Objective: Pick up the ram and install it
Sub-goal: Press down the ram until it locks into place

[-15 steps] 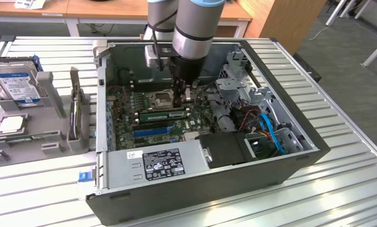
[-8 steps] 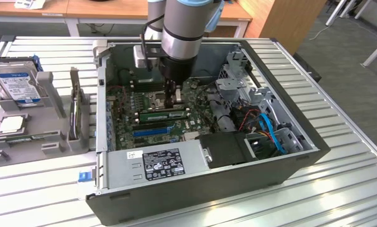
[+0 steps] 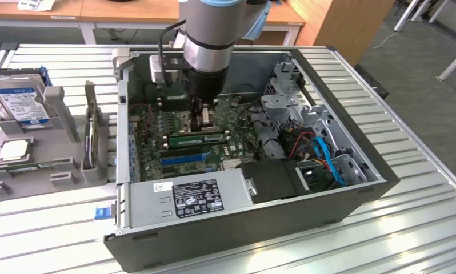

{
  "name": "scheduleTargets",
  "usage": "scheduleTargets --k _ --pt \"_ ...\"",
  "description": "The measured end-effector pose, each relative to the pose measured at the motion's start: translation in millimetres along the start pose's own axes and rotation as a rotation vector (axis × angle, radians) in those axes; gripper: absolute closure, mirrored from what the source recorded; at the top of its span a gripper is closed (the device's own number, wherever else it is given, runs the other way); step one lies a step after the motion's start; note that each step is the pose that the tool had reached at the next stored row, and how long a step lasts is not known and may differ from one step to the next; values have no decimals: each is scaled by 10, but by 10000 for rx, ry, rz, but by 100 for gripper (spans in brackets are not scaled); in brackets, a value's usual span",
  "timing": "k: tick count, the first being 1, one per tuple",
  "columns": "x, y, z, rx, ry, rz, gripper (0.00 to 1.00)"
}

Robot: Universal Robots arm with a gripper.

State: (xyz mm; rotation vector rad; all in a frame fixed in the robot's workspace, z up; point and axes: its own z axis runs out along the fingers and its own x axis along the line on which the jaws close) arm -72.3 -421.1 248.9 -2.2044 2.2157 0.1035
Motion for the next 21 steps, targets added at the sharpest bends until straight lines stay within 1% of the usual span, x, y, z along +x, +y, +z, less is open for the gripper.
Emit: scheduleTargets --k 4,6,21 --pt "0 69 3 0 0 0 90" --pt "-1 87 4 1 -1 1 90" --pt "13 92 3 1 0 0 90"
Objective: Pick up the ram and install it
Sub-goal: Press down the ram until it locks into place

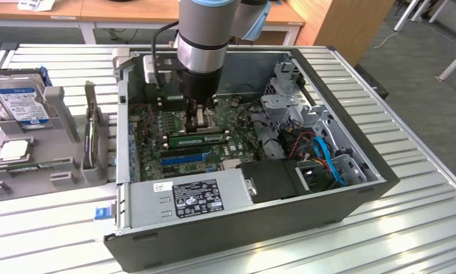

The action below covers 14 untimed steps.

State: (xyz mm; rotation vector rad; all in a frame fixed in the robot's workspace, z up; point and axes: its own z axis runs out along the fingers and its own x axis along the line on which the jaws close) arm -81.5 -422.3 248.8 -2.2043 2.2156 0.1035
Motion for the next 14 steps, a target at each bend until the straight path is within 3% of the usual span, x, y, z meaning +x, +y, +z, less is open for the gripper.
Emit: scheduleTargets --k 6,9,14 --pt "0 16 0 0 1 -1 90" --pt "4 14 73 0 0 0 90" --pt "6 12 110 0 0 0 90"
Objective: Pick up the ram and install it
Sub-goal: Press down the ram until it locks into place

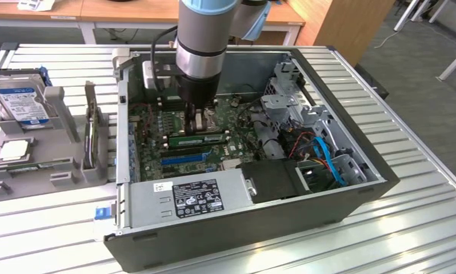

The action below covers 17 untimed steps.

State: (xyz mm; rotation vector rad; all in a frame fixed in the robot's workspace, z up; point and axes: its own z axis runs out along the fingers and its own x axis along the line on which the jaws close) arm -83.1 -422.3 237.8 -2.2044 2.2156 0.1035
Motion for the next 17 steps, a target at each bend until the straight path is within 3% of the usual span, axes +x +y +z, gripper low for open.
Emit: scheduleTargets --k 17 --pt "4 -3 65 1 -2 -1 90"
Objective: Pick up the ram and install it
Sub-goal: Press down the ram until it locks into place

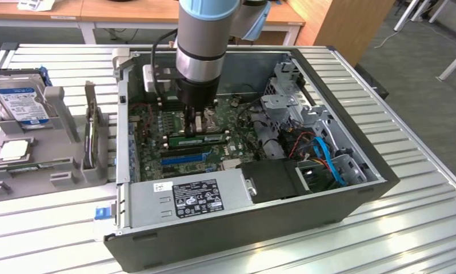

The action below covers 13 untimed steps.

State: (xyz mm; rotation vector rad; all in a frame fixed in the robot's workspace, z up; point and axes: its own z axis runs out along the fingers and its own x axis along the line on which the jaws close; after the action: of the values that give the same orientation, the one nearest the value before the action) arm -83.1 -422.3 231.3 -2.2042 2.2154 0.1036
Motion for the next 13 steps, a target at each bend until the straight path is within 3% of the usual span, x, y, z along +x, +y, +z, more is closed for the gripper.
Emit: scheduleTargets --k 13 --pt "2 -1 25 -1 3 0 90"
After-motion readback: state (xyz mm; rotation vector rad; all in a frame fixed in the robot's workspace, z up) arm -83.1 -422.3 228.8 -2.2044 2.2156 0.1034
